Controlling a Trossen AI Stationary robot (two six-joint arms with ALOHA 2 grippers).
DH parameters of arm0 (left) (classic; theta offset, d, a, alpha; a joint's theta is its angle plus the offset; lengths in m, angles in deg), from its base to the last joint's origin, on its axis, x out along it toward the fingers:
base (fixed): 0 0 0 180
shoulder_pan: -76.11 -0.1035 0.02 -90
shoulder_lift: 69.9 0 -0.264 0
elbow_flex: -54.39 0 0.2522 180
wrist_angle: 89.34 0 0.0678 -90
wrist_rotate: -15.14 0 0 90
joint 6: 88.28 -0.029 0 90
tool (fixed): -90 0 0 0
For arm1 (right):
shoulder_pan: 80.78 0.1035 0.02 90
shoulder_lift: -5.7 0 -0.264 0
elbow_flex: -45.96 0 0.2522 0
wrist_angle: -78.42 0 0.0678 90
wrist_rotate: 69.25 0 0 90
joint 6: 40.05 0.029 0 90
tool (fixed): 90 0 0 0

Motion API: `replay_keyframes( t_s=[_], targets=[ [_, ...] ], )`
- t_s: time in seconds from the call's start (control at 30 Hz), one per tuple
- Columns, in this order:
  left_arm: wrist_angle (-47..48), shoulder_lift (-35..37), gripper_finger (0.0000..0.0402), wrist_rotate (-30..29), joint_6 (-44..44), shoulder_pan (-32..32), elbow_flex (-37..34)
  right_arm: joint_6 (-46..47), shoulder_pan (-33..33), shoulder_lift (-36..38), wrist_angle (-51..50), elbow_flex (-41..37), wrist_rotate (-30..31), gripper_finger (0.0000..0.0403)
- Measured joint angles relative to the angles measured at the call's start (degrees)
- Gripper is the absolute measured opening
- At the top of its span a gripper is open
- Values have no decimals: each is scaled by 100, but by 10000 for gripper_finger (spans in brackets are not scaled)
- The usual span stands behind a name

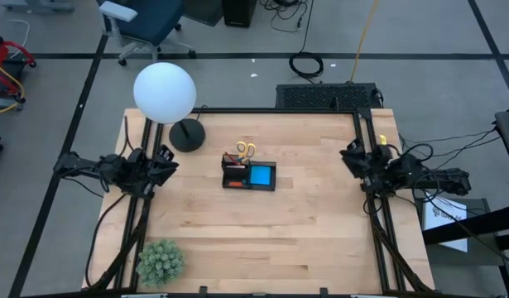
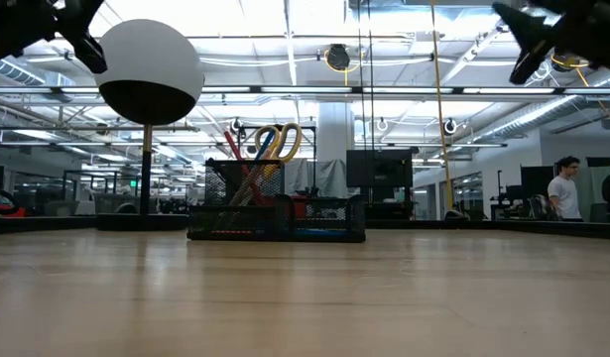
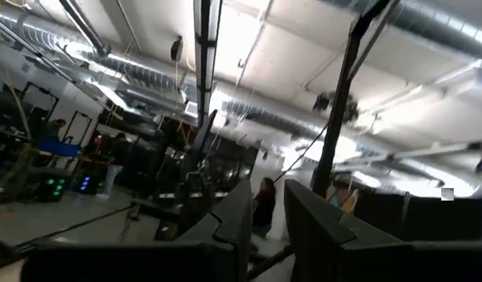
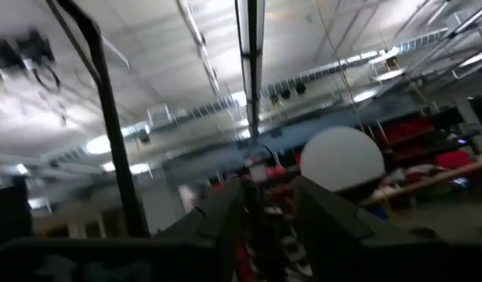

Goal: Pick and place office supplies into organizer
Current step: Return to Home Position

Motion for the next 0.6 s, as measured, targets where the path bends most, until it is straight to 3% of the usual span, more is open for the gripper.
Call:
replay_keyframes(
  t_s=[0.37, 0.6],
  targets=[
    [1809, -2, 81, 0, -356, 0, 0, -1068, 0, 0, -1984, 0, -2, 110],
    [2130, -2, 81, 2, -753, 0, 0, -1106, 0, 0, -2784, 0, -2, 112]
  ],
)
